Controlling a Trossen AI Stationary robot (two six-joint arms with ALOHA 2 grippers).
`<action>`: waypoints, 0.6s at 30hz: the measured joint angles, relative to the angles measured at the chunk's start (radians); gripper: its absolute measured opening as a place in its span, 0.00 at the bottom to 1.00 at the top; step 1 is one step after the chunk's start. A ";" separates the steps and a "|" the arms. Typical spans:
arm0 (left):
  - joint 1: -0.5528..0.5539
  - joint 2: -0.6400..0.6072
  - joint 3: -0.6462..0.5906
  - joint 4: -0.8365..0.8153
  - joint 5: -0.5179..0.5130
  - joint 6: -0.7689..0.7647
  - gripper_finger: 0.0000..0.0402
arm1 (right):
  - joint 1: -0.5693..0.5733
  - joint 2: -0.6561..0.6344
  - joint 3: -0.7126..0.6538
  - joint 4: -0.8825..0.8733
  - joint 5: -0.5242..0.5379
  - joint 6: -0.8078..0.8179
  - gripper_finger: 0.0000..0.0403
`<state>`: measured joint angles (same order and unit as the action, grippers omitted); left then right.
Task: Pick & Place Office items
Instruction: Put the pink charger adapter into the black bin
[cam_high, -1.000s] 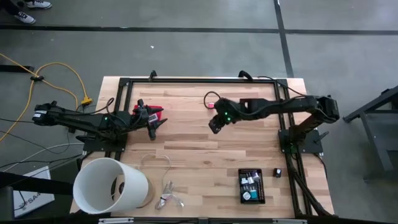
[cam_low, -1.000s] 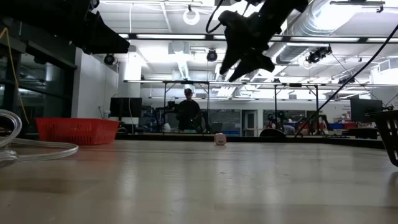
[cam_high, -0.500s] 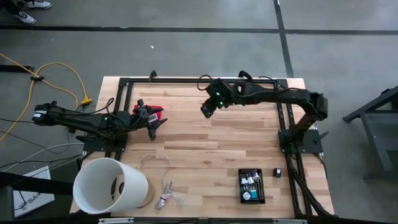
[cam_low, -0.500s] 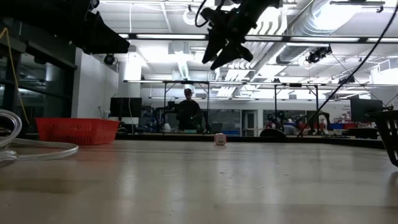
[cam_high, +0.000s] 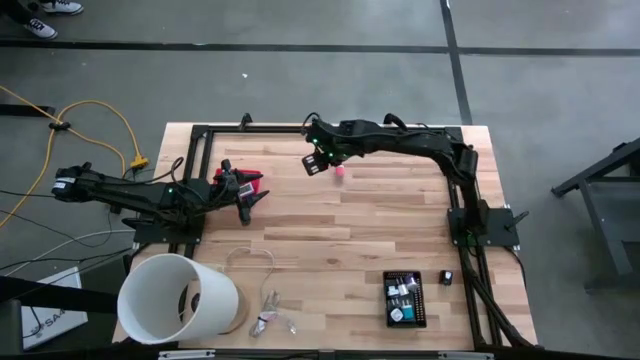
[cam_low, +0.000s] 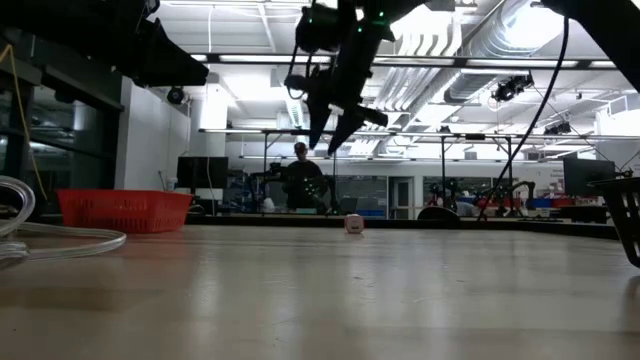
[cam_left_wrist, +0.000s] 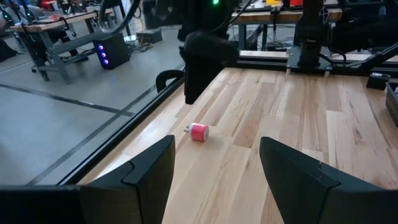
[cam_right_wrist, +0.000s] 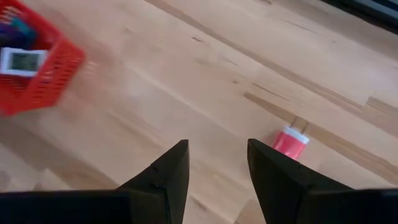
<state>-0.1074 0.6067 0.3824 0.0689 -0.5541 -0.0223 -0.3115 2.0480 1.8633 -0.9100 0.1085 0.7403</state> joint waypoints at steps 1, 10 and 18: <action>0.000 0.000 0.000 0.000 0.000 0.000 0.57 | -0.004 0.006 0.001 -0.005 0.003 0.000 0.37; 0.000 0.000 0.000 0.000 0.000 0.000 0.57 | -0.016 0.008 0.001 -0.248 0.047 0.143 0.37; 0.000 0.000 0.000 0.000 0.000 0.000 0.57 | -0.017 0.007 -0.073 -0.123 -0.006 0.313 0.37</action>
<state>-0.1074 0.6067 0.3828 0.0689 -0.5537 -0.0223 -0.3283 2.0548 1.7905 -1.0333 0.1028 1.0532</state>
